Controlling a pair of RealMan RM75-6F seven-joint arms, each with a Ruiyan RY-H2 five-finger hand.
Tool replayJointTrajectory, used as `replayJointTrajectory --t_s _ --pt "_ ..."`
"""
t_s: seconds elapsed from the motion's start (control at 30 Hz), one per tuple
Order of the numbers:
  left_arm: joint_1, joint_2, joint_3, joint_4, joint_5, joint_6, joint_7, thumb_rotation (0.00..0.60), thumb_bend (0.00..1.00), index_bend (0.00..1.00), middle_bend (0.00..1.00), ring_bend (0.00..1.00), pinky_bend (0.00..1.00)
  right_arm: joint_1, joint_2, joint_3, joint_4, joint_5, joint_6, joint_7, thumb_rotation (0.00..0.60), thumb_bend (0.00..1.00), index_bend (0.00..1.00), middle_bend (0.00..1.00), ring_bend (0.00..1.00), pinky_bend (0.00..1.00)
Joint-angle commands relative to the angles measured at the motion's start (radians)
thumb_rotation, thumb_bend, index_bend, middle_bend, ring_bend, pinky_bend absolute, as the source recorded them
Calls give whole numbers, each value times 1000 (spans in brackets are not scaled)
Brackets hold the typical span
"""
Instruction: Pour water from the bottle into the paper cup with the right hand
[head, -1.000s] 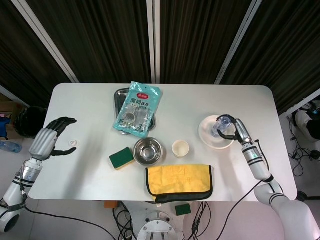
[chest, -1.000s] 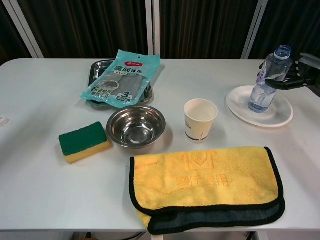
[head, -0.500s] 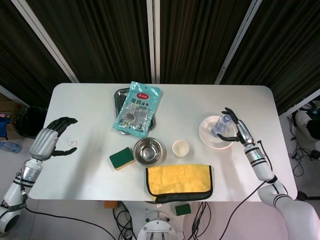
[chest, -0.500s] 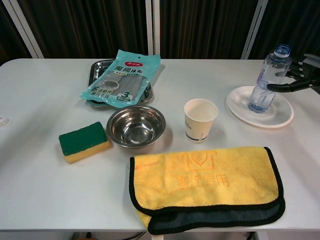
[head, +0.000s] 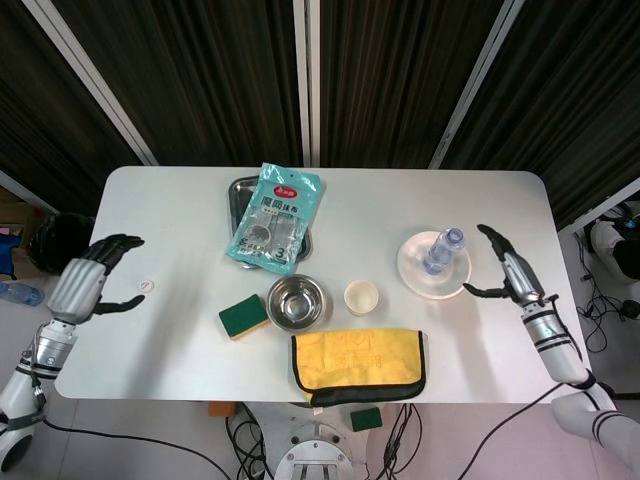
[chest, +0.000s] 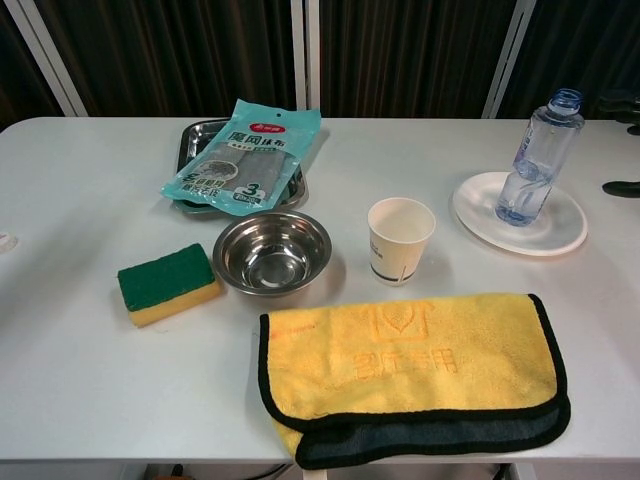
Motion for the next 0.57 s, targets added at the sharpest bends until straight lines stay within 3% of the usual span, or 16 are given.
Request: replayJointTrajectory --t_s 0.03,0.17,0.27,0.4,0.57 --pt "24 11 4 -5 -9 22 58 600 131 191 186 131 184 -186 283 -13 -453 112 169 -560 600 141 0 0 0 0" --pt "91 17 15 14 -51 66 237 598 131 191 185 131 178 -279 364 -44 -625 162 260 -844 600 145 0 0 0 0" --pt "144 18 29 28 -80 99 347 565 131 191 182 131 171 -328 364 -66 -659 156 314 -938 600 152 0 0 0 0" --pt "206 19 48 32 -87 151 404 472 132 185 171 125 165 -368 335 -82 -653 127 360 -986 600 159 0 0 0 0" --pt "252 28 75 21 -59 185 358 408 131 185 170 122 163 -390 305 -75 -641 110 375 -1000 600 174 0 0 0 0"
